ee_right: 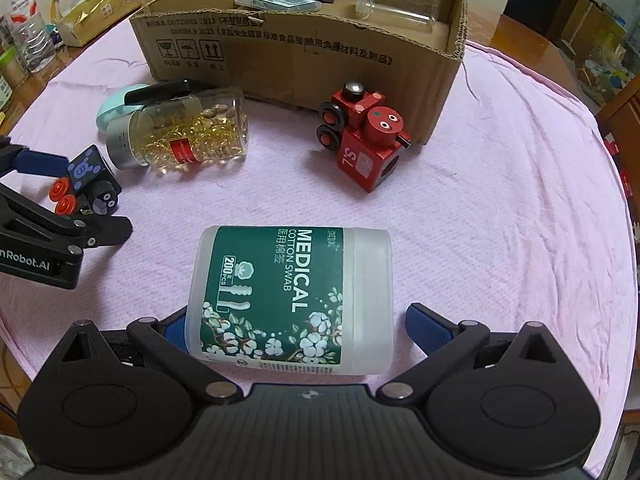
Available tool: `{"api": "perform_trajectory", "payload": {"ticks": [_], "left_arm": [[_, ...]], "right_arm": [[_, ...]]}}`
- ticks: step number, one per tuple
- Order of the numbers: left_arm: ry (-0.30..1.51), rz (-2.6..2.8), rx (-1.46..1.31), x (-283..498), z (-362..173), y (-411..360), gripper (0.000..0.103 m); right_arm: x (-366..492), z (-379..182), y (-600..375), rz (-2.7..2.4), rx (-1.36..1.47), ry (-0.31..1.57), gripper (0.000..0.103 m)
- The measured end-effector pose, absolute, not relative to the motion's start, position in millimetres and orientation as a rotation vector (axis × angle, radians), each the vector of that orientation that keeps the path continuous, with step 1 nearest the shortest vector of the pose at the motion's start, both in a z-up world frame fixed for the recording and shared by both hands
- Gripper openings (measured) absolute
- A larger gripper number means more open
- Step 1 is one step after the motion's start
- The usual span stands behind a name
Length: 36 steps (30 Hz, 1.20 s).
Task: Organize rigid objects
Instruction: 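Grasp the black toy train with the left gripper while the right gripper lifts the bottle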
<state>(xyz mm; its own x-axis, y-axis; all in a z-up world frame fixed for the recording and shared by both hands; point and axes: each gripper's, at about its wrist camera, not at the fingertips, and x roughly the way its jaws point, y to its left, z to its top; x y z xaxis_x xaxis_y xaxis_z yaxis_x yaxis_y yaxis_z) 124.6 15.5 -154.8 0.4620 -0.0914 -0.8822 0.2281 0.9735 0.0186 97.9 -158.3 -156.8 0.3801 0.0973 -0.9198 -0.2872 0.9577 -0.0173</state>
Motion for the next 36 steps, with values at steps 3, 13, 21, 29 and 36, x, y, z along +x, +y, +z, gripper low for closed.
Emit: {"api": "perform_trajectory", "payload": {"ticks": [3, 13, 21, 29, 36], "left_arm": [[1.080, -0.207, 0.135, 124, -153, 14, 0.097], [1.024, -0.331, 0.203, 119, -147, 15, 0.073], [1.032, -0.356, 0.217, 121, -146, 18, 0.065], [1.041, -0.343, 0.211, 122, -145, 19, 0.060], [1.058, -0.333, 0.211, 124, -143, 21, 0.055]], "right_arm": [[98, -157, -158, 0.257, -0.191, 1.151, 0.103], [94, -157, -157, 0.217, -0.161, 1.136, 0.103], [94, -158, -155, 0.182, -0.141, 1.143, 0.103], [109, -152, -152, 0.171, -0.121, 1.186, 0.103], [118, -141, -148, 0.191, -0.146, 1.200, 0.097]]}}
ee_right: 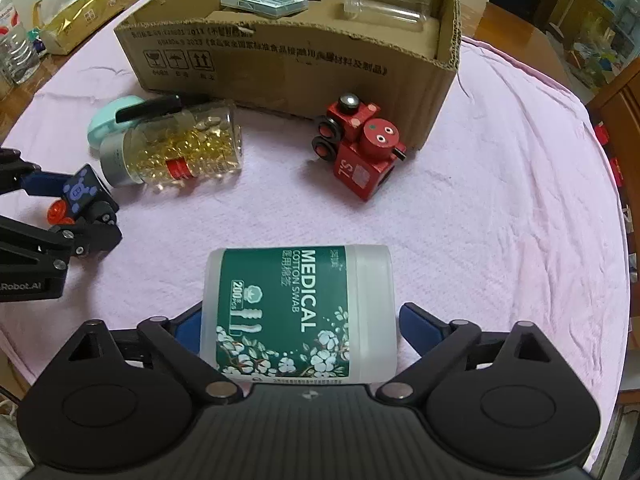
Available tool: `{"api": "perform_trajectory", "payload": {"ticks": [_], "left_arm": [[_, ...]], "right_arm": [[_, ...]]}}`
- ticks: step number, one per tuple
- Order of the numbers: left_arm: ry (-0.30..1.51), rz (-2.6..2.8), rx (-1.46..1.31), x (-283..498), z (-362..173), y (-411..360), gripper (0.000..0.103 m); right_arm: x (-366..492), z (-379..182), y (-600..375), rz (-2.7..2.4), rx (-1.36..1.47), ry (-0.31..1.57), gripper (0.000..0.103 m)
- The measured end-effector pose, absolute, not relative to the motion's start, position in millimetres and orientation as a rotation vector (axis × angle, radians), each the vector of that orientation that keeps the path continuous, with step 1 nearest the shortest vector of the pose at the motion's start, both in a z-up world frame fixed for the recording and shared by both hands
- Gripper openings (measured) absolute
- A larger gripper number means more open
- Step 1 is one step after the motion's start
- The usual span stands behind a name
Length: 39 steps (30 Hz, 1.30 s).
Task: Organize rigid objects
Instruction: 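Grasp the black toy train with the left gripper while the right gripper lifts the bottle, then lower the MEDICAL bottle into the box with the right gripper while the left gripper carries the train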
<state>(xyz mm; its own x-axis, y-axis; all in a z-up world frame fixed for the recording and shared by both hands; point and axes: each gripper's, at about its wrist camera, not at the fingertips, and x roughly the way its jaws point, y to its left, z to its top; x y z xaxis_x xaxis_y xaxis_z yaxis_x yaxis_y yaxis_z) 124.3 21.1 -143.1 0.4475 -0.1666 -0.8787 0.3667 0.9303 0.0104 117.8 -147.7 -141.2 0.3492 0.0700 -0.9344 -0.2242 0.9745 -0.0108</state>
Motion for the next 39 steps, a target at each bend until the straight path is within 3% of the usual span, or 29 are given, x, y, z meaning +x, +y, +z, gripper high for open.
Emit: {"api": "perform_trajectory", "payload": {"ticks": [5, 15, 26, 33, 39], "left_arm": [[1.060, -0.333, 0.206, 127, -142, 22, 0.050], [1.082, -0.402, 0.229, 125, -126, 25, 0.050], [1.091, -0.464, 0.268, 125, -87, 35, 0.050], [1.071, -0.445, 0.232, 133, -68, 44, 0.050], [1.047, -0.391, 0.240, 137, -56, 55, 0.050]], "right_arm": [[121, -140, -143, 0.217, -0.167, 1.210, 0.086], [122, -126, -144, 0.282, -0.178, 1.220, 0.086], [129, -58, -157, 0.405, -0.201, 1.133, 0.086], [171, -15, -168, 0.408, -0.211, 1.016, 0.086], [220, -12, -168, 0.394, -0.233, 0.983, 0.086]]}}
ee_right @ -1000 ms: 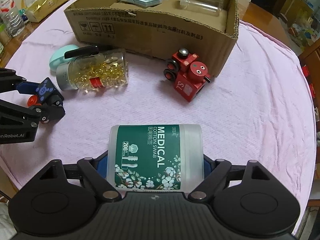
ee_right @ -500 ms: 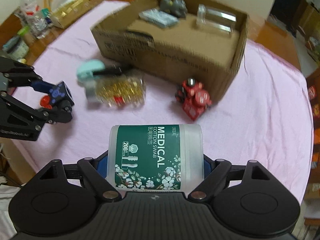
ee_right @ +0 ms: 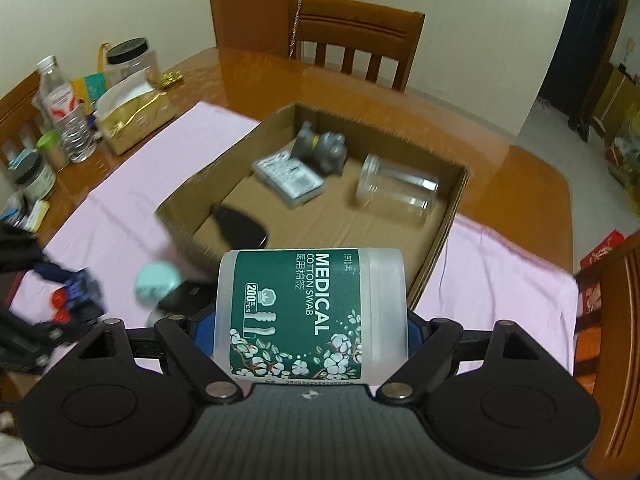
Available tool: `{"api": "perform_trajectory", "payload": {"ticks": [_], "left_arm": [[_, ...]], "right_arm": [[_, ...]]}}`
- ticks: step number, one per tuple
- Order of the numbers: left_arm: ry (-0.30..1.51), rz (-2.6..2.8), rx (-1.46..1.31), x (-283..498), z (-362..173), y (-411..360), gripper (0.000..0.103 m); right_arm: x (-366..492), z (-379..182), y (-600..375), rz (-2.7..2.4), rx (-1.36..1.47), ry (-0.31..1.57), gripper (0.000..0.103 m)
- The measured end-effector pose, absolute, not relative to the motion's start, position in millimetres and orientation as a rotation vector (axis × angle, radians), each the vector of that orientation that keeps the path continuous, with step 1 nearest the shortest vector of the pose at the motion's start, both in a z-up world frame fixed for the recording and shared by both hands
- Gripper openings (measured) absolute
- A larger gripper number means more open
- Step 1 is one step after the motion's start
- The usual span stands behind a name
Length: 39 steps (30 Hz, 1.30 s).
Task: Organize rigid objects
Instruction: 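Lower the MEDICAL bottle into the box with the right gripper while the left gripper carries the train, then lower the black toy train into the box and open the left gripper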
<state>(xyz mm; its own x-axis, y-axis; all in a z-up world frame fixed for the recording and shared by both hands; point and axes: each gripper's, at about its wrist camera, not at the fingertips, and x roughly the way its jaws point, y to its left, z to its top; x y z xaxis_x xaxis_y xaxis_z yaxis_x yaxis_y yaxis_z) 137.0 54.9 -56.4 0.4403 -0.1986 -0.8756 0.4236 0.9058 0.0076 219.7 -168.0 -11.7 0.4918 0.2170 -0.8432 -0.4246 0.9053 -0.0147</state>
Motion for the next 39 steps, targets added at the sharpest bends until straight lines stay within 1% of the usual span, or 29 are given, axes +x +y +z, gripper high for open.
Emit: {"api": "perform_trajectory", "payload": {"ticks": [15, 16, 18, 19, 23, 29, 39], "left_arm": [[1.017, -0.282, 0.205, 159, -41, 77, 0.050], [1.014, -0.280, 0.204, 161, -40, 77, 0.050], [1.006, -0.275, 0.204, 166, -39, 76, 0.050], [1.003, -0.273, 0.205, 168, -38, 76, 0.050], [0.989, -0.277, 0.211, 176, -36, 73, 0.050], [0.976, -0.293, 0.227, 184, -33, 65, 0.050], [0.924, -0.315, 0.233, 210, -25, 46, 0.050]], "right_arm": [[320, -35, -165, 0.345, -0.234, 0.991, 0.087], [325, -37, -166, 0.340, -0.224, 0.987, 0.087], [332, -39, -169, 0.326, -0.206, 0.983, 0.100], [332, -39, -171, 0.319, -0.196, 0.977, 0.101], [326, -37, -180, 0.302, -0.154, 0.967, 0.103], [303, -32, -185, 0.294, -0.136, 0.972, 0.103], [243, -19, -178, 0.219, -0.114, 0.943, 0.103]]}}
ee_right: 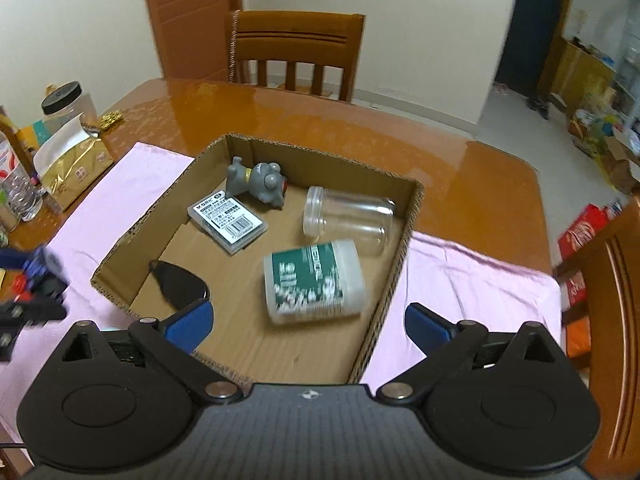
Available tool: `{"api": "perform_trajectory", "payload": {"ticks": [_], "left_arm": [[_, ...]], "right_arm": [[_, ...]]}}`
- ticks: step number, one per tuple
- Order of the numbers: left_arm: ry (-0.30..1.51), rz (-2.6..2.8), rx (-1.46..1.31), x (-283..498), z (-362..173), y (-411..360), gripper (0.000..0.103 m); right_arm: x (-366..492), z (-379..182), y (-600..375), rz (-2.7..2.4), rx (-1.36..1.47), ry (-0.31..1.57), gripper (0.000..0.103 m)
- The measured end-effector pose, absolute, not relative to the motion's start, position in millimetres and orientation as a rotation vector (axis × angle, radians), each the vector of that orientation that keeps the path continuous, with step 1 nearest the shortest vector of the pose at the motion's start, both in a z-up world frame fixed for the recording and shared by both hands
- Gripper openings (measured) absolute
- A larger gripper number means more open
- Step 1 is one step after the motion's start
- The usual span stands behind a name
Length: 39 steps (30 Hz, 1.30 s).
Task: Organize rigid objects
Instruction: 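Lower the black toy train into the box and open the left gripper, then move the right gripper to the red S.L train while the left gripper approaches the teal egg case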
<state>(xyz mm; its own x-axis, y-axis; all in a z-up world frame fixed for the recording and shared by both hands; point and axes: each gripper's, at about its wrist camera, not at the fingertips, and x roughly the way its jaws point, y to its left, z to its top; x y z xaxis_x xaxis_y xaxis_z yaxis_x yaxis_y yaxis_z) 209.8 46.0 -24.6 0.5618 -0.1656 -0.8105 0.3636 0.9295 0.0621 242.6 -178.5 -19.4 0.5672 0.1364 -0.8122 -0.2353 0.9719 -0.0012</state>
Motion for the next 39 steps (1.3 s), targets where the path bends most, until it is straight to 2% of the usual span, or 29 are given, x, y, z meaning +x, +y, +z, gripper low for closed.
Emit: {"api": "perform_trajectory", "payload": {"ticks": [8, 16, 17, 18, 19, 20, 39], "left_arm": [[0.895, -0.310, 0.171, 260, -35, 28, 0.050], [0.922, -0.265, 0.131, 300, -60, 18, 0.052], [0.918, -0.256, 0.130, 301, -60, 17, 0.065], [0.911, -0.247, 0.129, 302, -59, 16, 0.088], [0.894, -0.240, 0.130, 302, -57, 15, 0.096], [0.867, -0.228, 0.136, 298, -55, 16, 0.100], [0.877, -0.159, 0.098, 214, -61, 49, 0.100]], "right_arm": [[187, -47, -173, 0.094, 0.015, 0.970, 0.103], [174, -75, -173, 0.062, -0.003, 1.045, 0.103], [173, -76, -175, 0.058, 0.007, 1.050, 0.103], [173, -78, -177, 0.053, 0.015, 1.053, 0.103], [173, -81, -179, 0.046, 0.020, 1.056, 0.103], [174, -83, -180, 0.040, 0.022, 1.061, 0.103], [176, -83, -205, -0.072, 0.067, 1.036, 0.103]]}}
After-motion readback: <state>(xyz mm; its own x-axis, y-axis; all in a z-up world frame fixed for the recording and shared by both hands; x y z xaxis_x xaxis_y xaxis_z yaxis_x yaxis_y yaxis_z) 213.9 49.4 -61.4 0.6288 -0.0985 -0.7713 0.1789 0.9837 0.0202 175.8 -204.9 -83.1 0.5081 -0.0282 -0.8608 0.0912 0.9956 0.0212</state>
